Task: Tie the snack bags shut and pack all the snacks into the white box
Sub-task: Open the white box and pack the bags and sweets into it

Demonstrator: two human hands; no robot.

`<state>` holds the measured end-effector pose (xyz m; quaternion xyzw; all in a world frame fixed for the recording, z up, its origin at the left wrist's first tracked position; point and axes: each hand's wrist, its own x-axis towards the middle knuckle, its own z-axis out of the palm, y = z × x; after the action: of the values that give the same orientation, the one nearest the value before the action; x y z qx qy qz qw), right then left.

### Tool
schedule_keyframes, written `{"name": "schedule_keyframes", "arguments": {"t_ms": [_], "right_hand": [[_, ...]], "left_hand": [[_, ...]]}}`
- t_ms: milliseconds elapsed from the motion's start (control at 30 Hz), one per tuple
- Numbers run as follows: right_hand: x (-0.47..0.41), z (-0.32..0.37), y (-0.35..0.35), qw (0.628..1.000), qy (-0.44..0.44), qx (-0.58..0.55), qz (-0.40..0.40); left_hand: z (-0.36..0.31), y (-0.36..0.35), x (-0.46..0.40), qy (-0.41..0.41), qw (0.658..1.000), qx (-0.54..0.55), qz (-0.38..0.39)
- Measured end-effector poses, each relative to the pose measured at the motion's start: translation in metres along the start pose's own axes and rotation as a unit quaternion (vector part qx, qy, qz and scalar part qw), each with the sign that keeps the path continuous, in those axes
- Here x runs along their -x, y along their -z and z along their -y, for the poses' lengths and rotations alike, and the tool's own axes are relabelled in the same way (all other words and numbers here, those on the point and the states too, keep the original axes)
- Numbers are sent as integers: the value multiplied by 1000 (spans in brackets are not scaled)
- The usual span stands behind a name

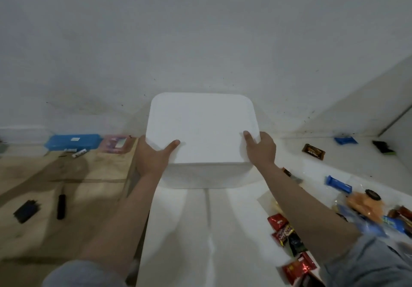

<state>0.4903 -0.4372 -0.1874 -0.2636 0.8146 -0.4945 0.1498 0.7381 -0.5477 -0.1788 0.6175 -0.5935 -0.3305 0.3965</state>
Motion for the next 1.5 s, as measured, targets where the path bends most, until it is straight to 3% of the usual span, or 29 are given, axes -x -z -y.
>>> {"name": "schedule_keyframes", "arguments": {"t_ms": [300, 467, 633, 767, 967, 1200, 1367, 1500], "right_hand": [[45, 24, 27, 989, 78, -112, -59], [116, -7, 47, 988, 53, -125, -70], [200, -86, 54, 995, -1, -97, -39], [247, -141, 61, 997, -50, -54, 17], [268, -171, 62, 985, -110, 60, 115], [261, -167, 53, 968, -116, 102, 201], [244, -166, 78, 978, -132, 41, 154], [215, -170, 117, 985, -142, 4, 98]], "left_hand": [[-4, 28, 38, -58, 990, 122, -43], [33, 57, 107, -42, 989, 136, -38], [92, 78, 192, -16, 996, 76, -39], [132, 85, 241, 40, 998, 42, 3], [171, 84, 264, 125, 990, -30, 49], [190, 62, 251, 153, 975, -147, 66], [175, 39, 253, 112, 963, -242, 37], [140, -5, 259, 48, 969, -234, 63]]}}
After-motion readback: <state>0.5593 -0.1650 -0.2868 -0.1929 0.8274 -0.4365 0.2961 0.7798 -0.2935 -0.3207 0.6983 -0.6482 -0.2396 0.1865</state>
